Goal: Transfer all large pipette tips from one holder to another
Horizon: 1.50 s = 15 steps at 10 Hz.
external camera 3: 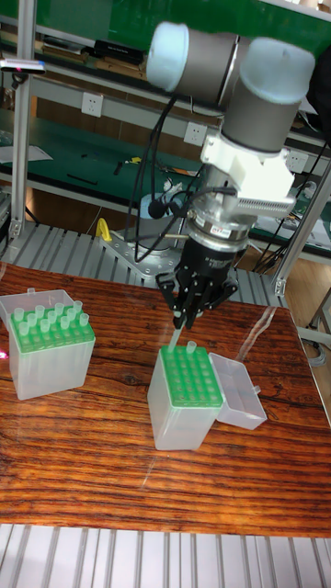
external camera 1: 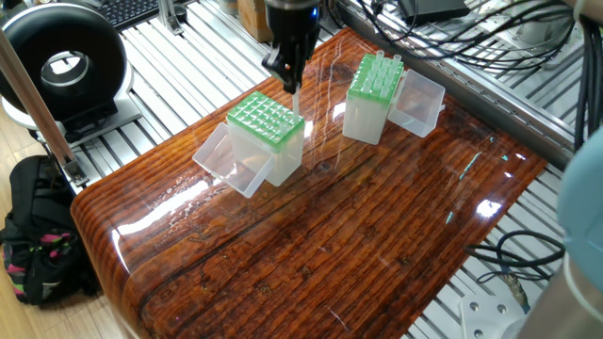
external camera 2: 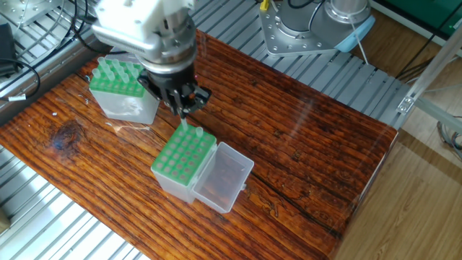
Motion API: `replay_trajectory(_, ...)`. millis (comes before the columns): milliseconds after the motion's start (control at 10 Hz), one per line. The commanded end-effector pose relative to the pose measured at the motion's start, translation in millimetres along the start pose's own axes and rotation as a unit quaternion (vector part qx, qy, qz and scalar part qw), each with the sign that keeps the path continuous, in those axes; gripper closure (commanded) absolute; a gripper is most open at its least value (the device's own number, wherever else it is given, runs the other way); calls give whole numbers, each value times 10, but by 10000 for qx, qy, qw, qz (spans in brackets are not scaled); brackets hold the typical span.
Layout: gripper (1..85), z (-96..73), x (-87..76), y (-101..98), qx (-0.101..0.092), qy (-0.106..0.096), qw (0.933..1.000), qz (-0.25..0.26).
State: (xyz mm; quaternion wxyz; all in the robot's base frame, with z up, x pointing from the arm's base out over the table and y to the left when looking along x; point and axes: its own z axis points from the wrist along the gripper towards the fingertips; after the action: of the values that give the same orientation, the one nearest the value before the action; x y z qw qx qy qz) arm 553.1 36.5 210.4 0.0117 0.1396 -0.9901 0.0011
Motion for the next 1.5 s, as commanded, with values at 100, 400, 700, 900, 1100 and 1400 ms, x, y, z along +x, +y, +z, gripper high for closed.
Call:
replay_trajectory(100, 797, -308, 16, -11, -113, 118, 9999, -23)
replay_trajectory(400, 803, -539, 53, -12, -97, 227, 9997, -20)
replay_trajectory(700, 803, -720, 89, -6, -154, 290, 9995, 1)
replay_trajectory(900, 803, -815, 111, 3, -206, 307, 9993, 14)
replay_trajectory(1100, 803, -915, 162, -22, -231, 307, 9993, -11)
replay_trajectory(1400, 807, -1018, 211, -277, -159, 176, 9994, -269)
